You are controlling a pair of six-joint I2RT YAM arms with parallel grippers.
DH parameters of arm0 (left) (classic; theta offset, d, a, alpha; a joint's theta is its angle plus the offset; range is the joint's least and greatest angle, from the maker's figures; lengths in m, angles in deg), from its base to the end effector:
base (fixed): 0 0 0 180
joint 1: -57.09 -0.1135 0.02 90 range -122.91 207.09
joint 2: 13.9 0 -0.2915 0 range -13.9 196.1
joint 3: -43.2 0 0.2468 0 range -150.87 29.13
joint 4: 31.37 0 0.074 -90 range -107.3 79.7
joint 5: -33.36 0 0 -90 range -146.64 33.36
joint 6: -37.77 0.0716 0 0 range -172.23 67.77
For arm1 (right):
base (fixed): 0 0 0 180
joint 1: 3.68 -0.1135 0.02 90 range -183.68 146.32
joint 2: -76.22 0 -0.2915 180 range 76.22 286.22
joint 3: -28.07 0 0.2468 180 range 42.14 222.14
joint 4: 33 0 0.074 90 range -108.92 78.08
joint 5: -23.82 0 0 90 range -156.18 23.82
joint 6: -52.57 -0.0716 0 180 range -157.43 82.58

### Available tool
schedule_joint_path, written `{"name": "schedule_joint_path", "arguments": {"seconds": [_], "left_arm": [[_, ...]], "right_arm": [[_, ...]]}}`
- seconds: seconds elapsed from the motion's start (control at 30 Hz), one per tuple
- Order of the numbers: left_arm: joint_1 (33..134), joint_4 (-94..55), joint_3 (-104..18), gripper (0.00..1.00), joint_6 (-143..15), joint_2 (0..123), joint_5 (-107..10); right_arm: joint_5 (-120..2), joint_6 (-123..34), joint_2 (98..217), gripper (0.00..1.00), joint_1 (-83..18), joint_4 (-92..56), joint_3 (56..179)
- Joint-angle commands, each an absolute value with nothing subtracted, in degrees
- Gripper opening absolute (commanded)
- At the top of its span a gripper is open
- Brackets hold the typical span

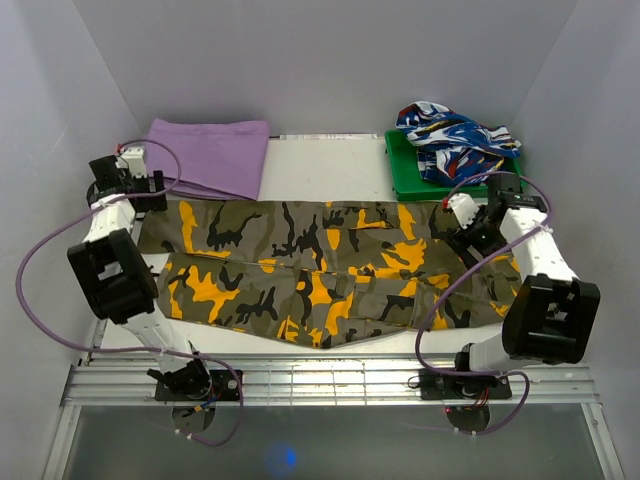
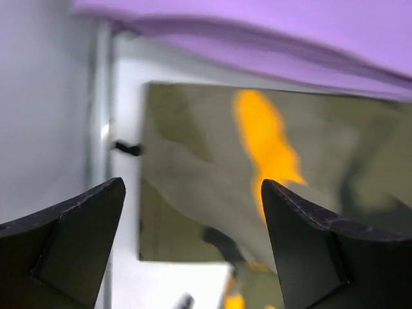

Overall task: Fold and stack the trousers
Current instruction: Flatten the trousers out

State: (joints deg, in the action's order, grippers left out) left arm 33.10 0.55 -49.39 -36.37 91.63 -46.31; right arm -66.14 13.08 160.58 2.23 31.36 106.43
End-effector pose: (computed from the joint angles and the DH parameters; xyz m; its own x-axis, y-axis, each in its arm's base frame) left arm 0.4081 0.1676 0.2372 -0.6975 -0.0161 -0.7164 -0.0969 0.9927 0.0720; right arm 0.2842 -0.0294 0.2407 -0.6750 -0.7060 -0.2143 -0.6576 0.7074 -0.2590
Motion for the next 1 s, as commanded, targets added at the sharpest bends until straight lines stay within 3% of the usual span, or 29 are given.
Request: {"name": "schedule_joint_path", "arguments": {"seconds": [0.0, 0.1, 0.27, 0.33, 0.43, 0.6, 0.7, 0.97], "left_arm": [[37.6, 6.7, -47.1, 0.98, -26.8, 76.1, -26.2], [47.0, 16.1, -41.8, 0.98, -14.9, 66.2, -17.1], [74.1, 20.3, -29.1, 0.94, -11.8, 53.7, -16.6], [85.1, 20.3, -26.3, 0.92, -13.0, 53.9, -18.4], [91.8, 20.1, -24.0, 0.90, -14.1, 59.4, -19.6], [91.7, 21.8, -30.9, 0.86, -15.4, 73.5, -23.8], [86.4, 27.8, -35.2, 0.79, -10.6, 76.5, -23.9], [51.6, 50.6, -49.3, 0.68, 9.9, 84.0, -22.4]], "right_arm": [[-60.7, 18.4, 157.0, 0.90, 6.4, 42.3, 107.9], [-60.5, 22.8, 155.9, 0.91, 11.8, 45.8, 105.6], [-61.3, 31.3, 154.4, 0.94, 23.0, 46.1, 103.0], [-61.3, 35.7, 154.4, 0.95, 27.4, 47.3, 103.0], [-61.3, 39.4, 154.6, 0.96, 29.4, 48.1, 101.5], [-56.7, 40.8, 156.1, 0.99, 27.3, 48.9, 98.7], [-54.1, 37.8, 157.5, 1.00, 23.3, 48.2, 98.7], [-46.3, 26.7, 157.8, 0.92, 5.2, 45.9, 99.6]]}}
